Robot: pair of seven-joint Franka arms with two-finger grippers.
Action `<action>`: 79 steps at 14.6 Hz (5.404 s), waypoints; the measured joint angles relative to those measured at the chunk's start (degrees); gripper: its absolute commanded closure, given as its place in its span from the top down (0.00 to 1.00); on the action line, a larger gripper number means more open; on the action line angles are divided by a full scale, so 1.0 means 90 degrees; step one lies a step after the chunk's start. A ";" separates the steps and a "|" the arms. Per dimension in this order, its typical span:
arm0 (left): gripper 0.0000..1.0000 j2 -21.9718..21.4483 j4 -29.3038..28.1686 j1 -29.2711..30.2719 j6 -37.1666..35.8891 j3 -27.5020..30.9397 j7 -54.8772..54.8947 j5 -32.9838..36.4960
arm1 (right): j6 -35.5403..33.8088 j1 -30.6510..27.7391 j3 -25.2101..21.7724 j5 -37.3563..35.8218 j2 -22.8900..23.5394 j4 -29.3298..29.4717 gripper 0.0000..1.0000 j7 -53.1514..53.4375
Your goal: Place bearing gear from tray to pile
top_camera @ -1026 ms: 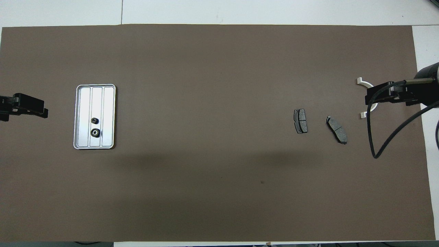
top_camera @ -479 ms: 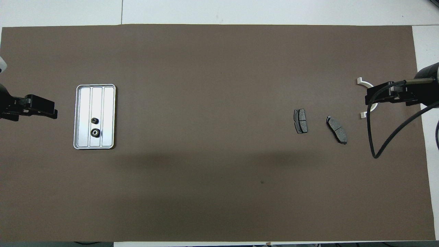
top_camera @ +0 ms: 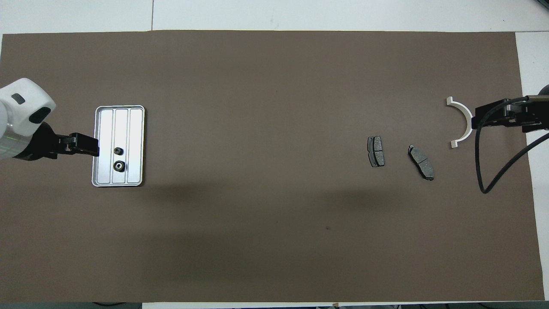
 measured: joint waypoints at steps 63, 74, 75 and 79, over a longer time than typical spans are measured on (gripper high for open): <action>0.00 0.2306 0.0824 -0.4052 0.2220 -0.0057 -0.6249 -0.0313 | 0.1636 0.0369 0.0490 0.0010 0.0165 -0.1329 1.00 0.1283; 0.01 0.2767 0.0183 -0.4063 0.3318 0.0011 -0.6251 -0.0183 | 0.1786 0.0253 0.0485 0.0010 0.0201 -0.1483 1.00 0.1282; 0.10 0.2767 0.0139 -0.4067 0.3343 0.0008 -0.6251 -0.0182 | 0.1803 0.0257 0.0487 0.0010 0.0201 -0.1522 1.00 0.1283; 0.24 0.2766 0.0109 -0.4069 0.3404 0.0007 -0.6251 -0.0176 | 0.1822 0.0283 0.0496 0.0010 0.0201 -0.1593 1.00 0.1282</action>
